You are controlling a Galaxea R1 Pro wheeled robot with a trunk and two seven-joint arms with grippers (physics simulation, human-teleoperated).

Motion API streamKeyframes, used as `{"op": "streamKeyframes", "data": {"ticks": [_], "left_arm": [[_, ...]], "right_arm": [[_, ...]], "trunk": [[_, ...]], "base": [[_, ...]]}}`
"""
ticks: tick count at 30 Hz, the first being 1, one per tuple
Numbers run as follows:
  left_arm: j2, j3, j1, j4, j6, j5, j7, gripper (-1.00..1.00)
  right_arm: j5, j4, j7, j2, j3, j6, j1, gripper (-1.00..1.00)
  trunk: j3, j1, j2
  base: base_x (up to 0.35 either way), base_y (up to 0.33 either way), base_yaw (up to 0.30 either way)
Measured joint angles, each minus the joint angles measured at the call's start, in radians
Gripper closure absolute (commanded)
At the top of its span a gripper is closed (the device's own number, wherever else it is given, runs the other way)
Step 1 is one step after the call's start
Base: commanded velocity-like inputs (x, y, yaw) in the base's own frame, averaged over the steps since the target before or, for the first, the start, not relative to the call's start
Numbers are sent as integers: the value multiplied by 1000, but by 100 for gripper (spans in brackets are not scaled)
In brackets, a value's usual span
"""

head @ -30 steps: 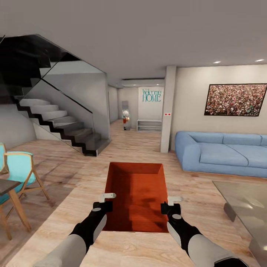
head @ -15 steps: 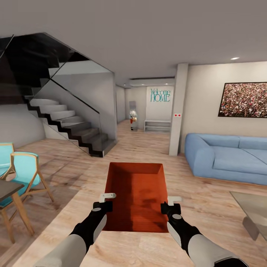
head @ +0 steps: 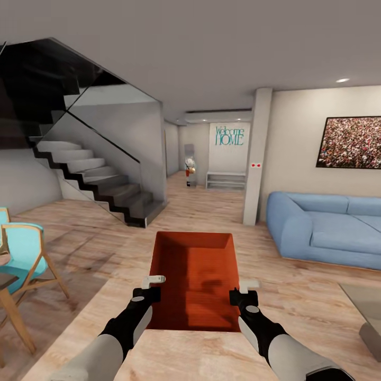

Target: Move the two storage containers from the living room to the garage. In the garage, place one container on the floor and stack the other container on top of it (either order is fine).

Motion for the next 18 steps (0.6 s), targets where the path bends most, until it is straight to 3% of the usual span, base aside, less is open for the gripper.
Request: {"op": "streamKeyframes", "data": {"ticks": [18], "left_arm": [[0, 1, 0, 0, -1, 0, -1, 100]], "right_arm": [[0, -1, 0, 0, 0, 0, 0, 100]], "trunk": [[0, 0, 0]], "base": [[323, 0, -1]]}}
